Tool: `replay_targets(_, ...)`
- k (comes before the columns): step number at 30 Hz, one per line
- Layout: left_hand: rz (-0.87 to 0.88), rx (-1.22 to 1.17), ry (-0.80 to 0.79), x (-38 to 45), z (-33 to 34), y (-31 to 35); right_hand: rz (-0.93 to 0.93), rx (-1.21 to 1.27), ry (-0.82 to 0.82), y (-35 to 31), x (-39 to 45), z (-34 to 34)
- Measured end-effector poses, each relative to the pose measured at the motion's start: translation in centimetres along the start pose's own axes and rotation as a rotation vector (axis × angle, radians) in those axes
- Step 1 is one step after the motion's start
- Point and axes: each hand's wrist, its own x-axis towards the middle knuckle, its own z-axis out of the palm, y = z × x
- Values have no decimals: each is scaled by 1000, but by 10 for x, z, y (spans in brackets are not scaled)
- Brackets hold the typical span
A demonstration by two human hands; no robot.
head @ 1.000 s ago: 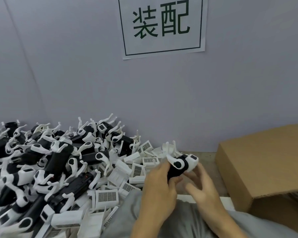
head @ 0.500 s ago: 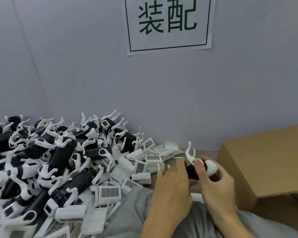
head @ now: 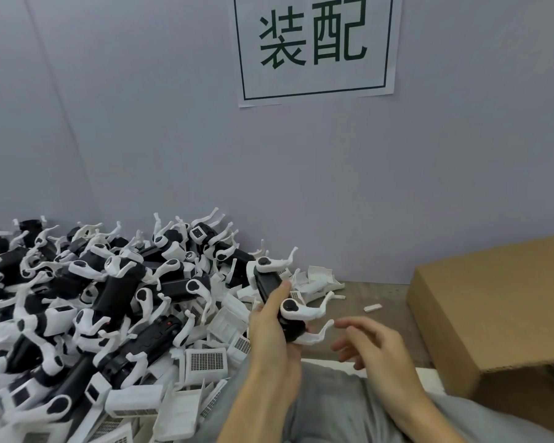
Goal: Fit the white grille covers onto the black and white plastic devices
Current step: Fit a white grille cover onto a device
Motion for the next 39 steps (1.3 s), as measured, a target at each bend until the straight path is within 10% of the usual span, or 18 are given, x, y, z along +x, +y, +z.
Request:
replay_targets(11, -98, 299, -48, 3, 1, -21, 44, 213, -348, -6, -4, 0)
replay_targets(39, 146, 619, -23, 11, -5, -46, 94, 164, -251, 2, 0, 4)
